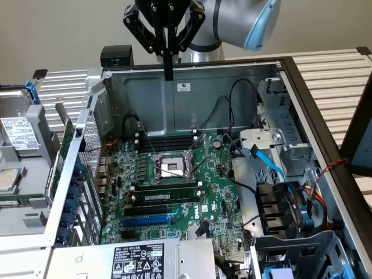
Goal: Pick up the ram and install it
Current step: 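Reach for the ram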
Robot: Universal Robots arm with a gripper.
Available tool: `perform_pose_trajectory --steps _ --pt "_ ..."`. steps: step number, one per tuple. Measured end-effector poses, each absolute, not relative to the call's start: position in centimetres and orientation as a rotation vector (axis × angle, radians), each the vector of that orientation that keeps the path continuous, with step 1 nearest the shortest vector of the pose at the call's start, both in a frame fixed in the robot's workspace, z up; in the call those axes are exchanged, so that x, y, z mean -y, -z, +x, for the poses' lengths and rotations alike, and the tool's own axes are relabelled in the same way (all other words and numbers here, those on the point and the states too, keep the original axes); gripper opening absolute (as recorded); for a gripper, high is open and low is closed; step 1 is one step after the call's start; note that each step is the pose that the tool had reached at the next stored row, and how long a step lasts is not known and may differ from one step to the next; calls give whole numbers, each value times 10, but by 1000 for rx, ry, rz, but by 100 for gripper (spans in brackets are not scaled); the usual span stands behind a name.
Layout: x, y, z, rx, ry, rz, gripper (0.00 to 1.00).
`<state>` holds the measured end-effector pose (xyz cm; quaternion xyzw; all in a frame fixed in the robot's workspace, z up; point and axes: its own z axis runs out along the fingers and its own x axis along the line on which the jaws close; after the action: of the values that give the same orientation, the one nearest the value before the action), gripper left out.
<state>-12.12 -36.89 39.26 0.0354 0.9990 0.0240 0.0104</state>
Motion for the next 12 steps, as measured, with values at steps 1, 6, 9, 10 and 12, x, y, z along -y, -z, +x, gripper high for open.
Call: perform_pose_trajectory --steps 1,6,9,10,12 --pt "369 -393 -121 -3118 -75 110 10" --pt "369 -398 -121 -3118 -75 110 10" --pt "369 -412 -121 -3118 -75 110 10" --pt "369 -413 -121 -3118 -75 110 10" --pt "369 -413 -121 -3118 -75 110 10"
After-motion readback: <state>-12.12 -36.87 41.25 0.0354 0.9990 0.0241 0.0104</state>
